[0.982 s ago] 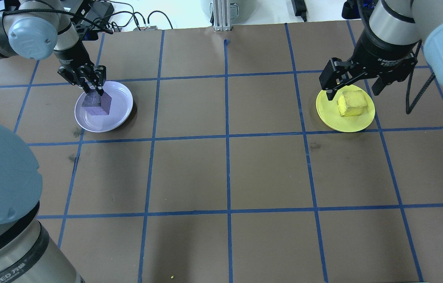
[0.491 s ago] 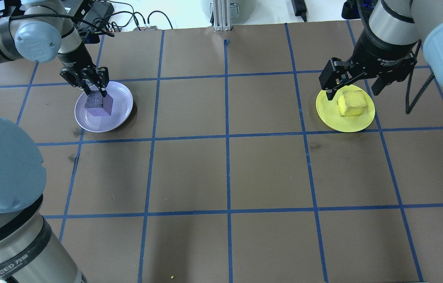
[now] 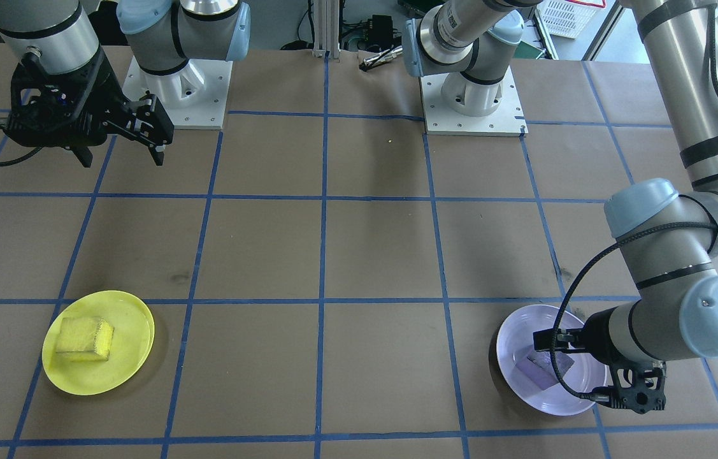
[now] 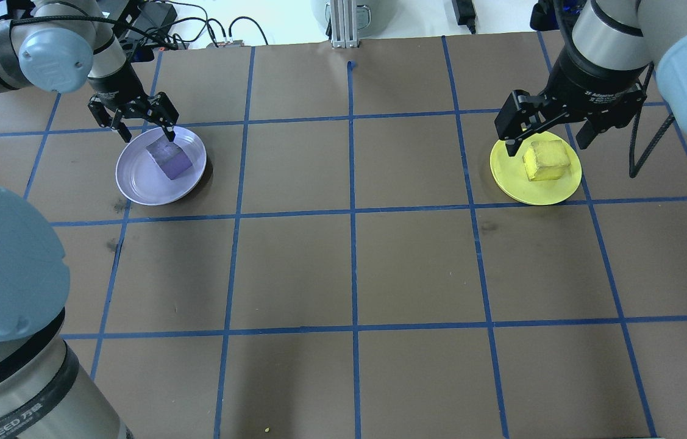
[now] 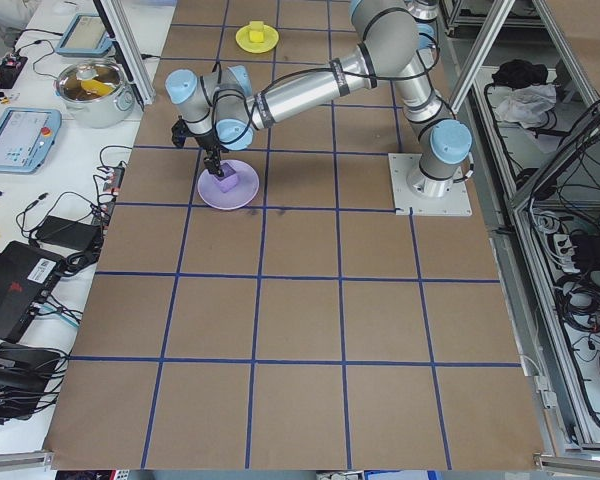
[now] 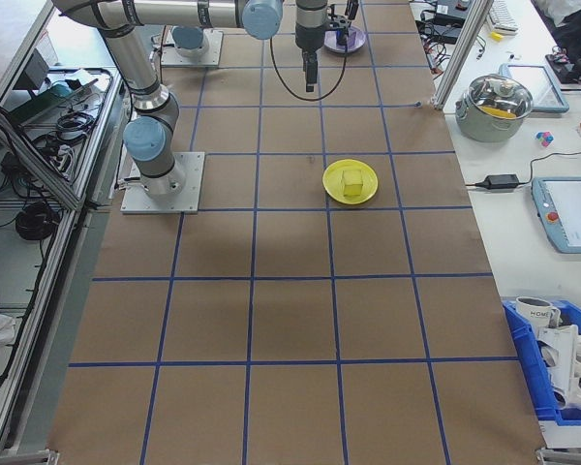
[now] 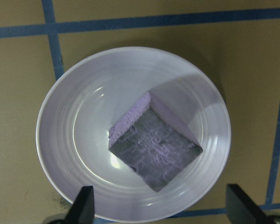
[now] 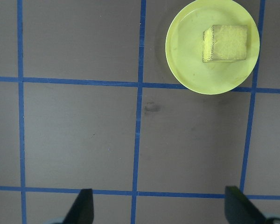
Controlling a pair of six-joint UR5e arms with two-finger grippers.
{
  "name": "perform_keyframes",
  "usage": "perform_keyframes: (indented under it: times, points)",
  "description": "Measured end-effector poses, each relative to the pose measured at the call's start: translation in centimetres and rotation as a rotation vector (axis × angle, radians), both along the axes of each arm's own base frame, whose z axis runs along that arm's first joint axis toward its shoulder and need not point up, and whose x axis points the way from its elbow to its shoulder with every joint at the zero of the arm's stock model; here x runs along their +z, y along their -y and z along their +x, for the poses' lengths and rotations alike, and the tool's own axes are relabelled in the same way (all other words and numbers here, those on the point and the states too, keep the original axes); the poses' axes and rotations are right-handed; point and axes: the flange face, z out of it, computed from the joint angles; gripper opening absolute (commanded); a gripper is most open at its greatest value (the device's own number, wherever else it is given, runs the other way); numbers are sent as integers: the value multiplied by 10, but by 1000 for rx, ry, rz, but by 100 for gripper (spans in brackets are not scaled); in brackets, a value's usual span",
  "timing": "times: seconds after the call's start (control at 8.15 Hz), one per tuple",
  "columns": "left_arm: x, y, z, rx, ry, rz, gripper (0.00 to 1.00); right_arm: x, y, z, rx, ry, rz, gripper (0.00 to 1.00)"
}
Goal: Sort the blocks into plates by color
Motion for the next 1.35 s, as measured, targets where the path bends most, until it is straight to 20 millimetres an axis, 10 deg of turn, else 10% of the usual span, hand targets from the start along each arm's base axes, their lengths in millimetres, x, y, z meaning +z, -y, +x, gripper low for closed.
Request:
perform_keyframes:
  times: [0.37,0.86,1.35]
  points:
    - [87,-33,-35,-11,14,-38,100,0,1,-3,-8,-4,-2,100]
    - [236,-138,-155,11,104,-161,100,-1,1,-3,-17,-4,5,100]
    - [305,-198,-163,58,117,-253,100,-2,0,-4,-17,-10,10,100]
